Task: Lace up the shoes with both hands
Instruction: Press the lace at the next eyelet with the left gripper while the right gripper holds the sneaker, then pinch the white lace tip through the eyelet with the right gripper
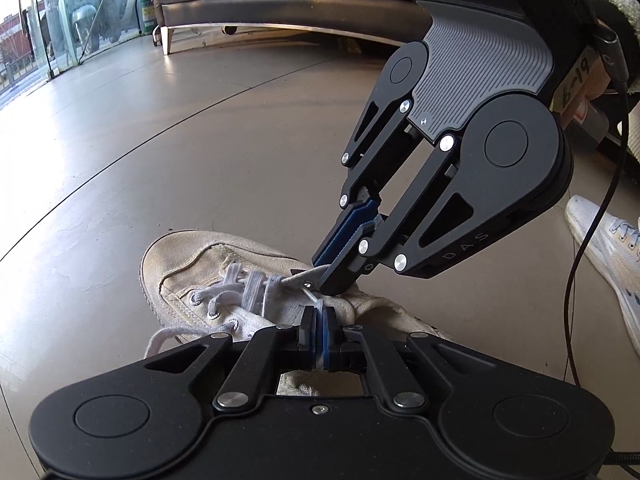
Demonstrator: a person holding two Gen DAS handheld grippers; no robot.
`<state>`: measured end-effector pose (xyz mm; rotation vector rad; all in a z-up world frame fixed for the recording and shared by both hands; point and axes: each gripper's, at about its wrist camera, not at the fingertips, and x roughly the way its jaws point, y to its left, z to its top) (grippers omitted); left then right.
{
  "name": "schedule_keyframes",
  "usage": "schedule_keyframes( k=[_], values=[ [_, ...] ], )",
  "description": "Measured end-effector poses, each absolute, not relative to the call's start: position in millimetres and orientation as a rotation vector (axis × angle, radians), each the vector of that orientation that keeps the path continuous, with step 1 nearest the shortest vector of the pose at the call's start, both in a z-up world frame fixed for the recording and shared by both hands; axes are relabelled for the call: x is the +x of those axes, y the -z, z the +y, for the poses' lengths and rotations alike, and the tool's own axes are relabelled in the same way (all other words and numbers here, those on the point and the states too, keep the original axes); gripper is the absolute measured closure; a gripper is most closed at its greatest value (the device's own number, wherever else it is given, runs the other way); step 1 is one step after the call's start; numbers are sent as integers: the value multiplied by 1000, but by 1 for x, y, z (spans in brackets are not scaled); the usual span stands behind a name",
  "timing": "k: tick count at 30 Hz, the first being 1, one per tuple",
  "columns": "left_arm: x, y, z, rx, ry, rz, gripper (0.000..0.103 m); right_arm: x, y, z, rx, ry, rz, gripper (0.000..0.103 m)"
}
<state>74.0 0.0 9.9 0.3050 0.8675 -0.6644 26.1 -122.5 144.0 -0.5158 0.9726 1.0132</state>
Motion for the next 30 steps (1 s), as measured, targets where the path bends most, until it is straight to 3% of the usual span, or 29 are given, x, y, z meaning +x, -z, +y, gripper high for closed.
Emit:
schedule_keyframes(
  k=[30],
  values=[
    [70,-9,-3,323,660,877,103,45,-151,-111,-538,-1024,962,92]
  ],
)
